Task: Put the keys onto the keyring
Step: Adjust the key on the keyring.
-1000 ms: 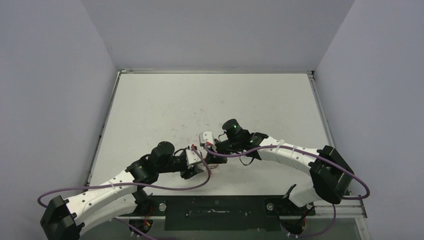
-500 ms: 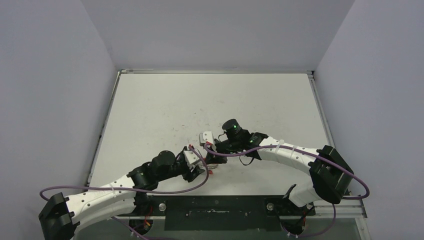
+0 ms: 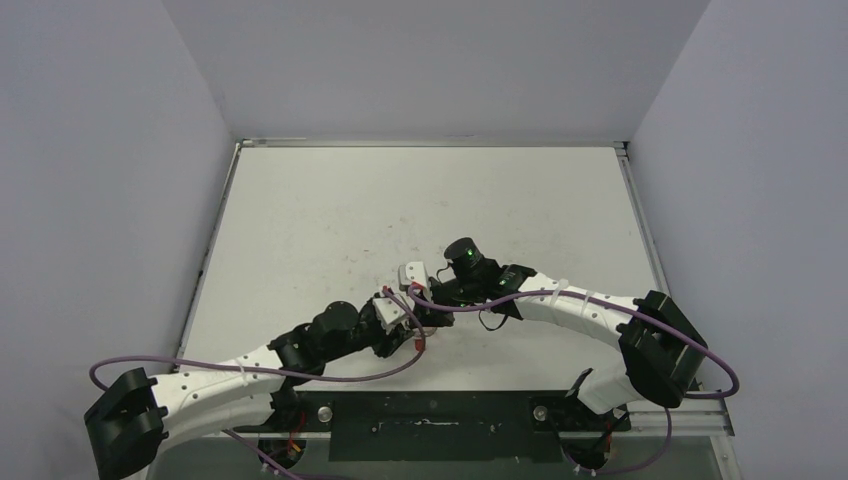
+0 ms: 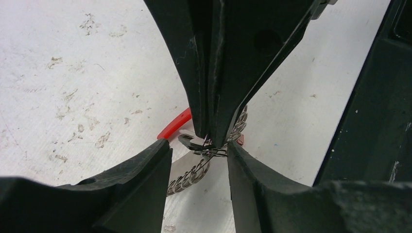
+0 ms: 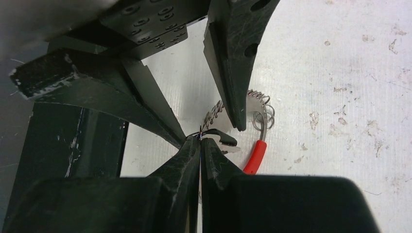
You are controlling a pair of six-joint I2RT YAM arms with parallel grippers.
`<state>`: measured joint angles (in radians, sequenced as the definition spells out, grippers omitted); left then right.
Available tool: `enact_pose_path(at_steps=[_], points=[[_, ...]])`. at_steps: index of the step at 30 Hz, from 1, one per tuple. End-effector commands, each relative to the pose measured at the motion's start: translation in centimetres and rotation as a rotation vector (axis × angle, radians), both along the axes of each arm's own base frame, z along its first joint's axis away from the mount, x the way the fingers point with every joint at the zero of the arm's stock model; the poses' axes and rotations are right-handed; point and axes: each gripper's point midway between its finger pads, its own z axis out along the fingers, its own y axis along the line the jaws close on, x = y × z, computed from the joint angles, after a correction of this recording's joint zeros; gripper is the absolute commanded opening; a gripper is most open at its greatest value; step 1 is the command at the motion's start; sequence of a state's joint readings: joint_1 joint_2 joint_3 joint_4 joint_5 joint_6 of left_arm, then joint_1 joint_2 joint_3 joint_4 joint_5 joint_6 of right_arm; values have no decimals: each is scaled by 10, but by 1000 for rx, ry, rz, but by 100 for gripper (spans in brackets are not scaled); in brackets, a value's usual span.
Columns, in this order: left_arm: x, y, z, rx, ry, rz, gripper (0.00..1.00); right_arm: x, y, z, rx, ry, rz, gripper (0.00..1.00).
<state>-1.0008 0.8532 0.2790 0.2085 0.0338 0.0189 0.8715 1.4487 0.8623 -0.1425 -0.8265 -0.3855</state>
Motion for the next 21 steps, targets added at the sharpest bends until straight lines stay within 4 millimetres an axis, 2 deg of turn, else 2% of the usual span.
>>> enact_pose_path(at_steps=[1, 11, 21], points=[[6, -10, 18, -65, -44, 6, 40, 11, 16, 29, 87, -66, 6, 0], [-1, 3, 12, -19, -47, -9, 1, 16, 13, 28, 79, -69, -14, 0], [-7, 8, 16, 8, -67, -45, 0, 23, 11, 29, 62, -59, -45, 0]])
